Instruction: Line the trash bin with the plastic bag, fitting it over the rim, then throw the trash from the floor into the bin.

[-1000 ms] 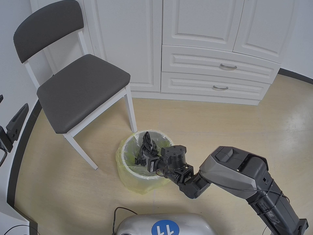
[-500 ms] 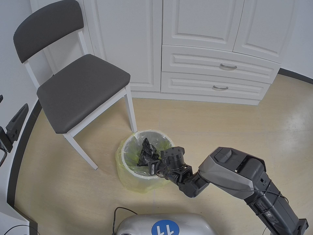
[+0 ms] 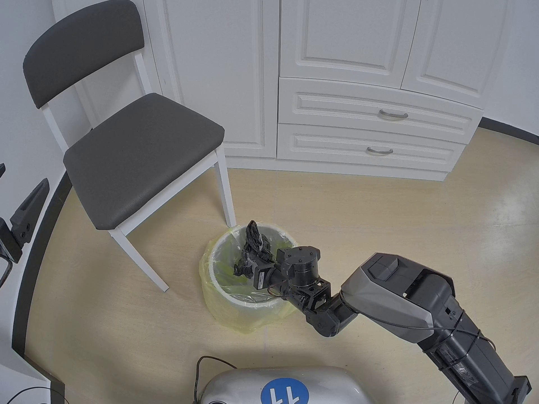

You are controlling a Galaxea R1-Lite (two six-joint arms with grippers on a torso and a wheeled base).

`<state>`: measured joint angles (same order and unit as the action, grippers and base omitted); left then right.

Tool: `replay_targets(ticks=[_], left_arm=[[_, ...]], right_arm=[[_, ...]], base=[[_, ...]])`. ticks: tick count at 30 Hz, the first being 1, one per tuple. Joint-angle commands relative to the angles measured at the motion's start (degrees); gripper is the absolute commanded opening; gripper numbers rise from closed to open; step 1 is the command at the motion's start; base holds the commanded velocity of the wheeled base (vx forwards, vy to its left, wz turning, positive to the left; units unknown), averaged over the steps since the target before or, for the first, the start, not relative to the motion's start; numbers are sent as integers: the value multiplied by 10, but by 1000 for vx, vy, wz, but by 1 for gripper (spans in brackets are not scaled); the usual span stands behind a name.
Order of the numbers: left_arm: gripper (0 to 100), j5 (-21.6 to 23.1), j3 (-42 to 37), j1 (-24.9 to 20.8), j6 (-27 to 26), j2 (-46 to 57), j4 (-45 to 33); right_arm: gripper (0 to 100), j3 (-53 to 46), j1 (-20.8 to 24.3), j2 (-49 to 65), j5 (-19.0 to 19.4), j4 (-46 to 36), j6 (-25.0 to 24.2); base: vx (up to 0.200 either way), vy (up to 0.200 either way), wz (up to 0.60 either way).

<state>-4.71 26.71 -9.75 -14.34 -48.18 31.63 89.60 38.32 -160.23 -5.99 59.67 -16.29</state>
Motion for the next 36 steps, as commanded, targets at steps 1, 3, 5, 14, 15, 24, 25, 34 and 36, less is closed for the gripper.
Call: replay_targets(ticks=[1,3,5,14,15,24,25,34,36], left_arm=[[100,0,-1,0,0,0,0],[100,0,-3,0,-1,0,0],[100,0,-4,0,-3,-1,0],[100,0,-4,0,-7,-1,2],[100,0,-4,0,-7,-1,1],[100,0,-5,0,-8,0,0],[100,0,-5,0,-8,-1,0],[100,0,-8,-1,-8,1,2],[100,1,-9,-1,-8,1,3]], right_arm=[[0,3,-2,-9,0,-3,1],[0,0,-1,-10,0,-4,1],[0,-2,-1,-10,0,-5,1],[100,-6,-1,-9,0,-5,1],[100,-6,-1,-9,0,-5,1],[100,-6,0,-7,0,-3,1],[100,-7,0,-7,0,-3,1],[100,-47,4,30,-3,33,1],[100,-60,6,39,-3,48,3]], base=[[0,0,0],[0,0,0],[0,0,0],[0,0,0],[0,0,0],[0,0,0],[0,0,0],[0,0,0],[0,0,0]])
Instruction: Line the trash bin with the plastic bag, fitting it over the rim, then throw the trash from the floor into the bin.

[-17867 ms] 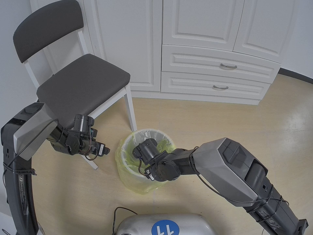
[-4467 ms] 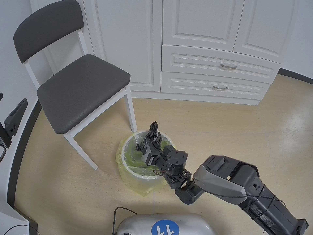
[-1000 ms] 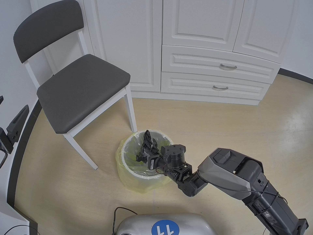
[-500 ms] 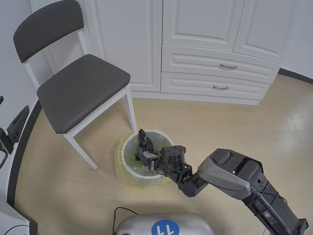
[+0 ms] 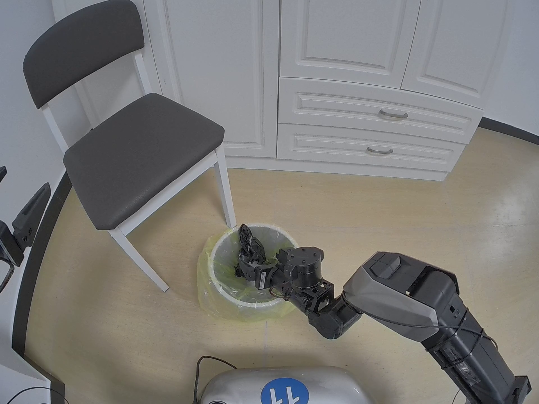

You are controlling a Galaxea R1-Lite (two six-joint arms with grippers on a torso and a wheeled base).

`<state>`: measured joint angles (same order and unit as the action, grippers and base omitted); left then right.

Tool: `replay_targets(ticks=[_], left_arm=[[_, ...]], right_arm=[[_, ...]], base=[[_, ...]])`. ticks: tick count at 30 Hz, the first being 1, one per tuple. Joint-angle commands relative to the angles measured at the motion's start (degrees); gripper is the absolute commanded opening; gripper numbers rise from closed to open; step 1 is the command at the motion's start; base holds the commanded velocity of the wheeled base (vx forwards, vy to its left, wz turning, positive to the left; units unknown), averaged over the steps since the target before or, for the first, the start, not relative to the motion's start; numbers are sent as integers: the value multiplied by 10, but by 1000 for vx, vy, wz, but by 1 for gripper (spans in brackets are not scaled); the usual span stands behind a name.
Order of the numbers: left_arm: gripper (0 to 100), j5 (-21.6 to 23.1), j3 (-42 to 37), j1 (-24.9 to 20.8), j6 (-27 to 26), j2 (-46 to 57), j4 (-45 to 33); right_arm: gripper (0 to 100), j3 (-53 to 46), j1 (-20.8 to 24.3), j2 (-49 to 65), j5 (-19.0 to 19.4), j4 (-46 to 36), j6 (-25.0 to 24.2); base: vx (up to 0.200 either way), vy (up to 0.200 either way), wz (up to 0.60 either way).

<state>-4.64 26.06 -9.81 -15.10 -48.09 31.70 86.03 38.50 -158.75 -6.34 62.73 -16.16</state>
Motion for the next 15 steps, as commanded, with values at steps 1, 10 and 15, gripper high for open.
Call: replay_targets(ticks=[1,10,15], left_arm=[[100,0,-2,0,0,1,2],[100,0,-10,-3,-12,1,4],[100,1,-12,-3,-12,5,4]], right_arm=[[100,-32,5,30,0,21,2],[100,-92,11,89,0,69,4],[100,-116,12,117,-3,109,15]], base=[[0,0,0],[0,0,0],[0,0,0]])
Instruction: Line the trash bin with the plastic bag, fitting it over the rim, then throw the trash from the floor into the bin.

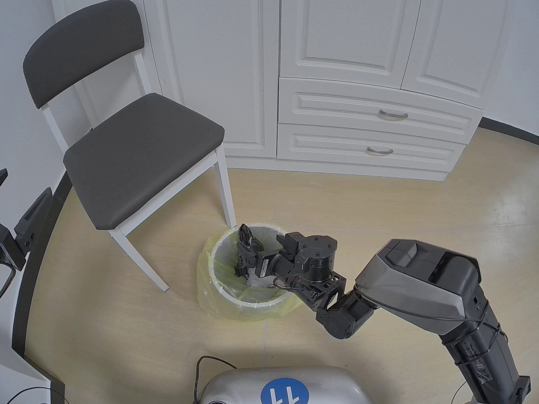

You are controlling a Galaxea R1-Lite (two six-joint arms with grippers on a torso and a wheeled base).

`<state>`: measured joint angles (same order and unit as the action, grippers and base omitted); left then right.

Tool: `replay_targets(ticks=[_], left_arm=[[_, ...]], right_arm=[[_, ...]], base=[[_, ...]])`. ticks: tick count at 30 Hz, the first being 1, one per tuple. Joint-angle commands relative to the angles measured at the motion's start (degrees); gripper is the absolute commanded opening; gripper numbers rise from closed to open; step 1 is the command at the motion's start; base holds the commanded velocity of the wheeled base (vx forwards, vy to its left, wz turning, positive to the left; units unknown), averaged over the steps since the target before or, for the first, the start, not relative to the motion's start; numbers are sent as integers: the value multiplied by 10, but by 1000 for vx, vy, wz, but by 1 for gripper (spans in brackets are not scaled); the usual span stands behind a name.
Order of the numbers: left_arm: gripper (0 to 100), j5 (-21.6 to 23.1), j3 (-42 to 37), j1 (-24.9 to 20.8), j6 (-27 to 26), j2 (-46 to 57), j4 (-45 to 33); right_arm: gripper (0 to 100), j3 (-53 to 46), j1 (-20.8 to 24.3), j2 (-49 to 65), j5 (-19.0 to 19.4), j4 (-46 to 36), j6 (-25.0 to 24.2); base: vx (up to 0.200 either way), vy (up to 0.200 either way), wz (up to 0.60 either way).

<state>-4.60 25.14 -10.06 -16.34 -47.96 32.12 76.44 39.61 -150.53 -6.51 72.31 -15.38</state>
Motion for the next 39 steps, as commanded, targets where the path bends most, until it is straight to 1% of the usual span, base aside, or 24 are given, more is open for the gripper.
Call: replay_targets(ticks=[1,2,4,5,6,7,9,12,14,15,17,20,22,23,24,25,26,29,30,32,36,39], left_arm=[[100,0,-3,-1,0,3,0],[100,0,-3,-1,0,3,0],[100,0,-6,-1,0,2,0],[100,0,-6,-1,0,2,0],[100,0,-7,-1,0,1,0],[100,1,-8,-1,0,1,0],[100,0,-14,-1,-7,-4,0],[100,0,-23,-1,-22,-7,0],[100,0,-24,-1,-23,-8,0],[100,0,-33,-1,-31,-17,2],[100,0,-38,-3,-32,-21,2],[100,0,-41,-19,-46,-22,2],[100,-1,-42,-25,-53,-22,2],[100,-1,-45,-29,-70,-20,2],[100,-1,-47,-28,-81,-16,2],[100,-1,-47,-28,-81,-16,2],[100,-1,-52,-25,-101,-12,4],[100,-2,-57,-18,-120,3,9],[100,-2,-57,-17,-122,8,11],[100,-2,-57,-15,-124,18,11],[100,-2,-54,-15,-143,49,10],[100,-2,-53,-15,-147,61,10]], right_arm=[[100,-29,0,45,-2,22,17],[100,-34,-1,49,-3,25,21],[100,-69,-8,88,-3,33,50],[100,-69,-8,88,-3,33,50],[100,-111,-18,132,-6,33,69],[100,-136,-24,156,-9,33,77],[100,-197,-47,212,-9,33,98],[100,-277,-92,291,-9,34,147],[100,-280,-94,294,-9,34,149],[100,-343,-133,364,-9,34,164],[100,-384,-153,416,-9,31,164],[100,-445,-182,480,-10,34,163],[100,-468,-187,502,-11,34,162],[100,-513,-195,541,-25,34,160],[100,-537,-198,562,-33,34,158],[100,-537,-198,562,-33,34,158],[100,-577,-204,604,-51,34,148],[100,-628,-211,677,-72,28,93],[100,-637,-212,700,-75,25,77],[100,-646,-222,728,-76,18,61],[100,-653,-253,778,-78,-9,57],[100,-651,-274,800,-83,-33,58]], base=[[0,0,0],[0,0,0],[0,0,0],[0,0,0],[0,0,0],[0,0,0],[0,0,0],[0,0,0],[0,0,0],[0,0,0],[0,0,0],[0,0,0],[0,0,0],[0,0,0],[0,0,0],[0,0,0],[0,0,0],[0,0,0],[0,0,0],[0,0,0],[0,0,0],[0,0,0]])
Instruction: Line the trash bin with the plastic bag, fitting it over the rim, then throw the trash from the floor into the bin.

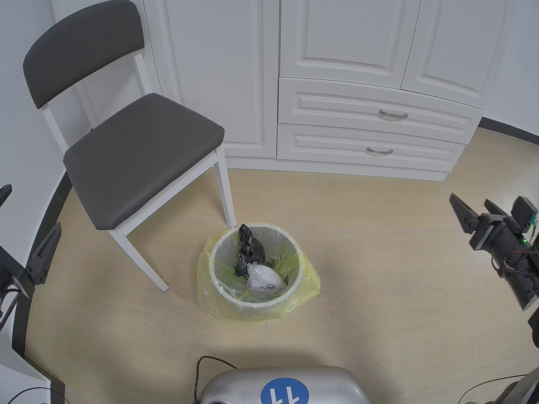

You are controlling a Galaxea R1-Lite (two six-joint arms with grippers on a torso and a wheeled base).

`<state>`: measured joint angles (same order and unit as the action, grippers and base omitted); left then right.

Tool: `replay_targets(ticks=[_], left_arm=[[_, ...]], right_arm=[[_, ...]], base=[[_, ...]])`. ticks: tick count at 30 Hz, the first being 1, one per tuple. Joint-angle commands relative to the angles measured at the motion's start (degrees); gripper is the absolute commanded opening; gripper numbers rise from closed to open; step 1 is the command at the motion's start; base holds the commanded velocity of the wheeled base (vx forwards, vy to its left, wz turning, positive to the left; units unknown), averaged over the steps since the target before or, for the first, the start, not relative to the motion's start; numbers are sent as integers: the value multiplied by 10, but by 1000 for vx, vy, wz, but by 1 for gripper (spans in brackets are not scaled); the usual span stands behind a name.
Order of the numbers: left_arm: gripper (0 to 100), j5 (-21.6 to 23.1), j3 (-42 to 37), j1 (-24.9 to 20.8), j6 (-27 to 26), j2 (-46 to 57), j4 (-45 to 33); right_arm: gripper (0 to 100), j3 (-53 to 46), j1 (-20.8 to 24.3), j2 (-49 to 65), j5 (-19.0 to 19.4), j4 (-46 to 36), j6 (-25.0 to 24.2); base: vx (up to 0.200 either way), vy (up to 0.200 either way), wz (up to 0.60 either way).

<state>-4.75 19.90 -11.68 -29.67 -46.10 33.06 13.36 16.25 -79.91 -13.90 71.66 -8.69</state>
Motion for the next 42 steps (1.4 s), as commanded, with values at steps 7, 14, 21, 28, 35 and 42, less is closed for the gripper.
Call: replay_targets(ticks=[7,14,21,28,35,42], left_arm=[[100,-2,3,1,-13,61,0],[100,-3,3,2,1,63,-2],[100,-3,29,0,172,114,-27],[100,-35,16,8,226,141,-28],[100,-72,21,34,229,166,-27],[100,-76,26,91,230,192,-28]], right_arm=[[100,-10,-54,125,-78,-71,27],[100,-22,-56,201,-105,-79,80],[100,-25,-66,350,-115,-160,97],[100,-14,-115,494,-112,-280,98],[100,-10,-147,642,-110,-403,96],[100,4,-168,774,-112,-516,94]], base=[[0,0,0],[0,0,0],[0,0,0],[0,0,0],[0,0,0],[0,0,0]])
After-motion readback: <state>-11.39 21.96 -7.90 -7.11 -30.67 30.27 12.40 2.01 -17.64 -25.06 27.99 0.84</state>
